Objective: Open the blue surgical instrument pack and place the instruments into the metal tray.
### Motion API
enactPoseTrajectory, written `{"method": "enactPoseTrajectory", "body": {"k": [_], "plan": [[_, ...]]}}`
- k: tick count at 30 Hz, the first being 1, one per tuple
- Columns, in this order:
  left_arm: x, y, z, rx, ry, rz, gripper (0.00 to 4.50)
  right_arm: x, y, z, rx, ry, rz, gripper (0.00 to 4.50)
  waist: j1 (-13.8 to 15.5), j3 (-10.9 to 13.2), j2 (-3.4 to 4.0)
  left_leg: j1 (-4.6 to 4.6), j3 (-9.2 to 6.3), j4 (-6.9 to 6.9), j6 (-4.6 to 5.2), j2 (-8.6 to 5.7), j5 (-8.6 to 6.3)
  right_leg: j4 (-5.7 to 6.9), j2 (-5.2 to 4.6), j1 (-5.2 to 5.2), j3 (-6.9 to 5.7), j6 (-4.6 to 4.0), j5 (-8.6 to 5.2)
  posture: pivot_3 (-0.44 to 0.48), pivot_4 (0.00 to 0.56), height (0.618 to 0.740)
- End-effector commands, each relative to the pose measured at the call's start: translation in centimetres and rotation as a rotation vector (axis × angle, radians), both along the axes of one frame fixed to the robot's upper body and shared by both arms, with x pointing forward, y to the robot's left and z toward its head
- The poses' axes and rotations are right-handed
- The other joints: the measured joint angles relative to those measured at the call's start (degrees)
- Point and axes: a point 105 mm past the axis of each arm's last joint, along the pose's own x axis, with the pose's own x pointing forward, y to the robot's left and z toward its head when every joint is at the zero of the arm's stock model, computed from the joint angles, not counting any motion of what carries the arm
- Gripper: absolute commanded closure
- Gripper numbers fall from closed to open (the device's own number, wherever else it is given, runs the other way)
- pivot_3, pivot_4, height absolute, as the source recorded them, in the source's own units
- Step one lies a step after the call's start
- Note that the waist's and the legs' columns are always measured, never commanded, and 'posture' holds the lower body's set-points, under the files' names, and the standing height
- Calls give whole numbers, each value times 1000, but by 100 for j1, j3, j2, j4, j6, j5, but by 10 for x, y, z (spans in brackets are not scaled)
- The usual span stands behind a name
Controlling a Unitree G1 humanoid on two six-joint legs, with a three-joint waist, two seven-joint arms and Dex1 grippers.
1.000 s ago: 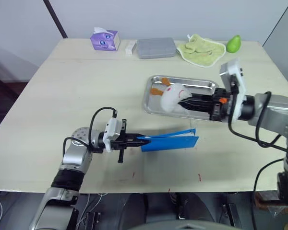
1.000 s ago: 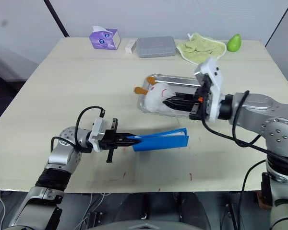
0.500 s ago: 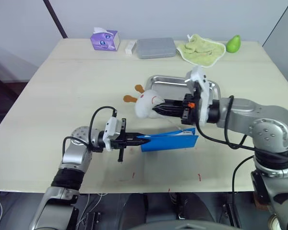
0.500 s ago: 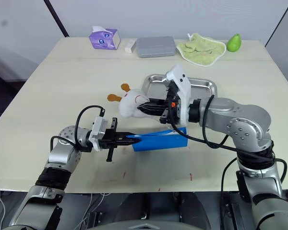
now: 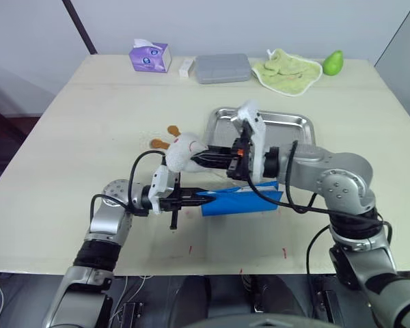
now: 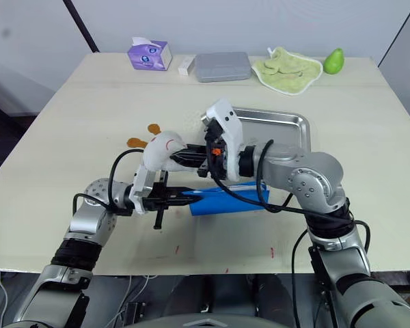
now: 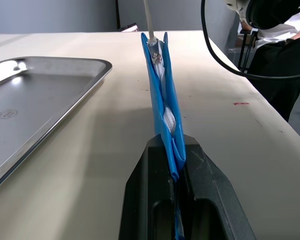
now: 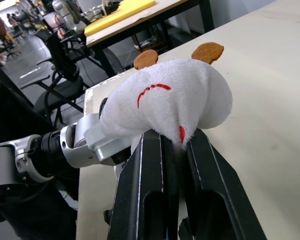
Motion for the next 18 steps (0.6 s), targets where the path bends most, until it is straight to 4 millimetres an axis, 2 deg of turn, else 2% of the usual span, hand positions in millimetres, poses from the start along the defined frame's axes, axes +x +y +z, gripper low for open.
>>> {"method": "enactPoseTrajectory", "body": {"k": [1, 7, 11, 14, 18], "plan": [[-8, -9, -14, 49, 39, -38, 4500, -10, 9, 25, 77, -83, 48, 4485, -2, 0, 0, 0, -1, 0, 0, 0, 0, 1, 1, 0, -1, 0, 0, 0, 150, 740], [-8, -9, -13, 47, 39, -36, 4500, -9, 11, 20, 76, -71, 49, 4485, -2, 0, 0, 0, -1, 0, 0, 0, 0, 0, 0, 0, -1, 0, 0, 0, 150, 740], [-6, -8, -13, 44, 42, -21, 4500, -12, 0, 18, 85, -78, 60, 4485, 2, 0, 0, 0, -1, 0, 0, 0, 0, 0, 0, 0, -1, 0, 0, 0, 150, 740], [-4, -8, -12, 30, 50, -6, 4500, -29, -15, 15, 105, -102, 146, 4485, 16, 0, 0, 0, -2, -1, 0, -1, 0, -2, 0, 1, -2, 0, 0, 0, 150, 740], [-4, -8, -12, 29, 53, -5, 4500, -42, -26, 8, 88, -103, 216, 4485, 18, 0, 0, 1, -3, 0, 0, -2, 0, -2, -1, 2, 1, 1, 0, 0, 150, 740]]}}
